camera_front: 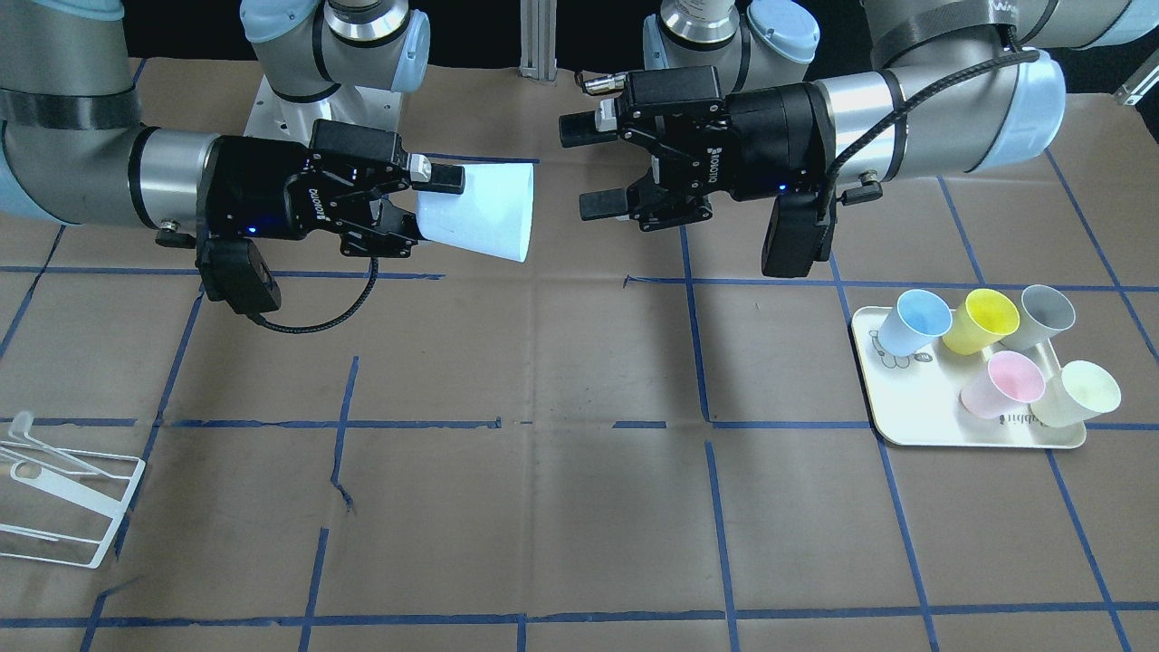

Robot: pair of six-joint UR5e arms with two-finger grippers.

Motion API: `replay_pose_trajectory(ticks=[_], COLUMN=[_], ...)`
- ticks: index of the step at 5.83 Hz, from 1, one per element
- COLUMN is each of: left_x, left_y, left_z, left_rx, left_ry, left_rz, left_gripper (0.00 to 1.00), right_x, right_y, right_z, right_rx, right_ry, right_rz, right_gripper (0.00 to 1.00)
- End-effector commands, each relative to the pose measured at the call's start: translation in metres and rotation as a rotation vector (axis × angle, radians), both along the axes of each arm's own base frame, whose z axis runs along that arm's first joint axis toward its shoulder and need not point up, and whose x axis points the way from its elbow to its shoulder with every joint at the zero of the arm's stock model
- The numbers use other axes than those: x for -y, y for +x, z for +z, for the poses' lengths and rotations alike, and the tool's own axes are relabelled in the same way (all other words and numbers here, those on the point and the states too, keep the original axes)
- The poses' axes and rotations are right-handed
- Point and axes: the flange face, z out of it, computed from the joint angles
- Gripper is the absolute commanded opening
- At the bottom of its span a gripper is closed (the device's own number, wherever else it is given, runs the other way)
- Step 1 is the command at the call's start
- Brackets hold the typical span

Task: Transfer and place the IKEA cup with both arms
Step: 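Carry the cup toward the center while the left gripper reaches toward it, then close the left gripper on the cup's open end beside the right gripper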

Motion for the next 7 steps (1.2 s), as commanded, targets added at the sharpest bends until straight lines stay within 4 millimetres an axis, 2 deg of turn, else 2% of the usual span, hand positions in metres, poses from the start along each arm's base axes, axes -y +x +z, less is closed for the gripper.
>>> replay_pose_trajectory(ticks=[1, 3, 4, 5, 6, 7], left_x=[0.012, -0.006, -0.008, -0.010, -0.009, -0.009], left_y=[-0.008, -0.053, -0.057, -0.057, -0.057, -0.056], left_z=[-0.011, -0.014, -0.016, -0.011, -0.010, -0.010], left_rx=[-0.003, 0.001, 0.004, 0.003, 0.007, 0.005], left_ry=[0.001, 0.006, 0.014, -0.004, -0.027, -0.026], left_rz=[-0.009, -0.094, -0.101, -0.102, -0.103, -0.100], left_gripper=[0.98, 0.98, 0.96, 0.76, 0.40, 0.13], right_x=[-0.001, 0.000, 0.000, 0.000, 0.000, 0.000], right_y=[0.000, 0.000, 0.000, 0.000, 0.000, 0.000], right_z=[0.002, 0.001, 0.001, 0.001, 0.001, 0.001], right_rx=[0.000, -0.001, 0.000, -0.001, -0.001, 0.000], right_ry=[-0.003, -0.001, -0.001, -0.001, -0.001, -0.001], right_rz=[-0.002, 0.000, -0.002, 0.000, 0.000, -0.002], right_gripper=[0.36, 0.36, 0.36, 0.36, 0.36, 0.36])
